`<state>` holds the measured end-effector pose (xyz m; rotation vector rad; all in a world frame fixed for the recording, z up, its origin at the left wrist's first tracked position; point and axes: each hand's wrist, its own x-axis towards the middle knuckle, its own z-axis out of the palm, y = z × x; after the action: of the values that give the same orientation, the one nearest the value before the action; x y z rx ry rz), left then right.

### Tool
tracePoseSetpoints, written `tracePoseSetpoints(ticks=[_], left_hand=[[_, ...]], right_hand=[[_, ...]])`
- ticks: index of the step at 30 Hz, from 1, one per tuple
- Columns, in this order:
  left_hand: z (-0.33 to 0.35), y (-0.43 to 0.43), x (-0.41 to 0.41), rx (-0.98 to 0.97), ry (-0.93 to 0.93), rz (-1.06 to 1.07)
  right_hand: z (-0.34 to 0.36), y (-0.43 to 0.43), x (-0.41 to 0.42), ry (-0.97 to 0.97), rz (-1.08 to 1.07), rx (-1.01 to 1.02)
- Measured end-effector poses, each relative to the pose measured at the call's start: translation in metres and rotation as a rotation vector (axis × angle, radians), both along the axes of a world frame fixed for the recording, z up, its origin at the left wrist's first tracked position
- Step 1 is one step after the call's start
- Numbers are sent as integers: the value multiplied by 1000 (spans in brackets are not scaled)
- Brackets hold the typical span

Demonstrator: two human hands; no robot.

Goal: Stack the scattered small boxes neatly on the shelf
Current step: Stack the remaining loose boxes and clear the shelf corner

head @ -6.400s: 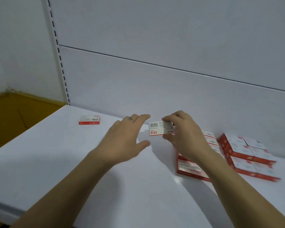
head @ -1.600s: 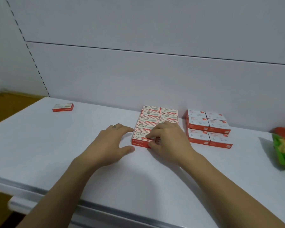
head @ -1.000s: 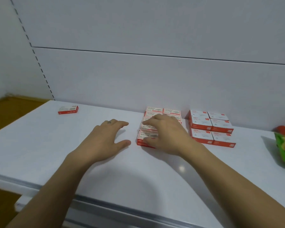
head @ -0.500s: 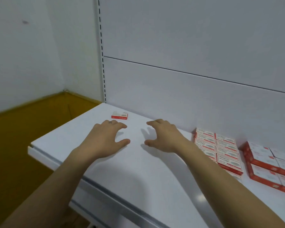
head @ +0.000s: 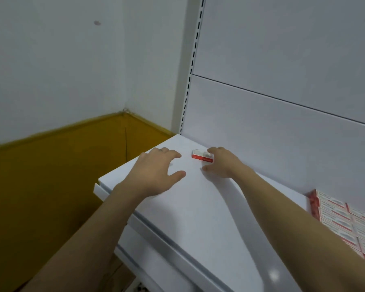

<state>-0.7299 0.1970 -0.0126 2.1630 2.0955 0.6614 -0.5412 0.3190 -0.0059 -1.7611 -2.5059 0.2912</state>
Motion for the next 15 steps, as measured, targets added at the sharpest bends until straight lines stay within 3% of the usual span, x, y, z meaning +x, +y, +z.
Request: tracePoseSetpoints(ticks=[6, 15], left_hand=[[-3, 5, -15, -16, -23, -22], [-2, 5, -11, -43, -69, -38]], right_hand=[[-12, 19, -17, -39, -73, 5], [-12, 17, -17, 51, -137, 9]])
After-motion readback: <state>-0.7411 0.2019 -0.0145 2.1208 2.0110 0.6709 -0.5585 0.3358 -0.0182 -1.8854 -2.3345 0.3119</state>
